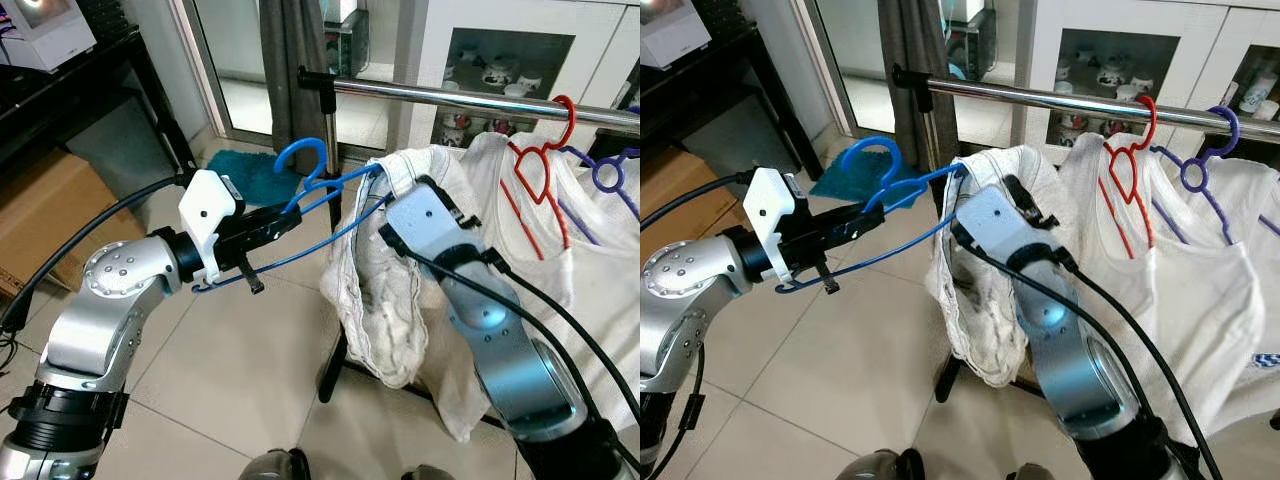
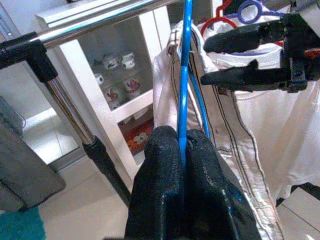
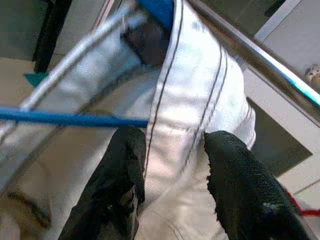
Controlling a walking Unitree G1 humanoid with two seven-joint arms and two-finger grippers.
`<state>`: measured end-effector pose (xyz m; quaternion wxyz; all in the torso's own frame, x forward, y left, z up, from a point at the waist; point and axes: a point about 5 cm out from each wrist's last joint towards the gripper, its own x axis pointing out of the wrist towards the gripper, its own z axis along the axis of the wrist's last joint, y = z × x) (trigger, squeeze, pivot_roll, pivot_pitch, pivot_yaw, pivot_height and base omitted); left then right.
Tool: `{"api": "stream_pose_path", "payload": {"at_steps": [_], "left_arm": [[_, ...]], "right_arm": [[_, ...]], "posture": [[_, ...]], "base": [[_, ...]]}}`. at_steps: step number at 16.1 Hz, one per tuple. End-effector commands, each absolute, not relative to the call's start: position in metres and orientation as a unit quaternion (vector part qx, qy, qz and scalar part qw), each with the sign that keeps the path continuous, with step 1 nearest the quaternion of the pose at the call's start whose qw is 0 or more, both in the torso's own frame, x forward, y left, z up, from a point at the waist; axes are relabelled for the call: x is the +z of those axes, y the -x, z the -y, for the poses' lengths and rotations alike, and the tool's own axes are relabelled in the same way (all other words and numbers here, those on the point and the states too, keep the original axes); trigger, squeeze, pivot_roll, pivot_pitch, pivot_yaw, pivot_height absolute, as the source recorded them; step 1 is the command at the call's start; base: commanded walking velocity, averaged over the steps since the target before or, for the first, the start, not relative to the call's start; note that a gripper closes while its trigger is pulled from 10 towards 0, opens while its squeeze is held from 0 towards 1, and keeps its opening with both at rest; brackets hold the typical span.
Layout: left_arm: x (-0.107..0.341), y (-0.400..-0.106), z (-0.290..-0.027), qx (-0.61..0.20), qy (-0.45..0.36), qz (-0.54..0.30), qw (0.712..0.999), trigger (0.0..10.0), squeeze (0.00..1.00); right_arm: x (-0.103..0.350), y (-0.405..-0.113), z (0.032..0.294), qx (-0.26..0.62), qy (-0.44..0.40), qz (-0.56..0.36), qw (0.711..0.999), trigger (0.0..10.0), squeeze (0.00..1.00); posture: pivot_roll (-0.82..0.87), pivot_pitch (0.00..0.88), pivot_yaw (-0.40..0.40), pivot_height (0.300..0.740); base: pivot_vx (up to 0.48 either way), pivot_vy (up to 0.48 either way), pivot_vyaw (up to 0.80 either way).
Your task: Hang hanger
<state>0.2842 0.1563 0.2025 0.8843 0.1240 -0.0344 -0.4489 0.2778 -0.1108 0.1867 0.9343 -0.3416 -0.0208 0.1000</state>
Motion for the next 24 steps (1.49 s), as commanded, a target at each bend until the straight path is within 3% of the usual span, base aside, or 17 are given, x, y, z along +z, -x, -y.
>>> {"api": "stream_pose_path", "payload": {"at_steps": [1, 6, 9, 10, 24], "left_arm": [[0.222, -0.284, -0.161, -0.434, -0.129, 0.074, 0.889, 0.0, 0.00], [0.225, -0.285, -0.162, -0.435, -0.128, 0.077, 0.888, 0.0, 0.00], [0.227, -0.284, -0.161, -0.439, -0.128, 0.079, 0.886, 0.0, 0.00], [0.228, -0.283, -0.159, -0.443, -0.127, 0.081, 0.884, 0.0, 0.00], [0.226, -0.271, -0.157, -0.451, -0.126, 0.075, 0.880, 0.0, 0.00]], "right_arm": [[0.187, -0.276, 0.112, 0.095, 0.346, 0.020, 0.933, 10.0, 0.00], [0.176, -0.273, 0.112, 0.099, 0.354, 0.002, 0.930, 10.0, 0.00], [0.174, -0.278, 0.117, 0.084, 0.310, -0.014, 0.947, 10.0, 0.00], [0.171, -0.281, 0.118, 0.080, 0.289, -0.021, 0.954, 0.0, 0.00], [0.167, -0.296, 0.128, 0.058, 0.231, -0.029, 0.971, 0.0, 0.00]], "posture": [[-0.02, 0.084, 0.147, 0.740], [-0.02, 0.078, 0.152, 0.740], [-0.02, 0.076, 0.153, 0.740], [-0.02, 0.073, 0.153, 0.740], [-0.01, 0.036, 0.154, 0.740]], "base": [[0.000, 0.000, 0.00], [0.000, 0.000, 0.00], [0.000, 0.000, 0.00], [0.000, 0.000, 0.00], [0.000, 0.000, 0.00]]}}
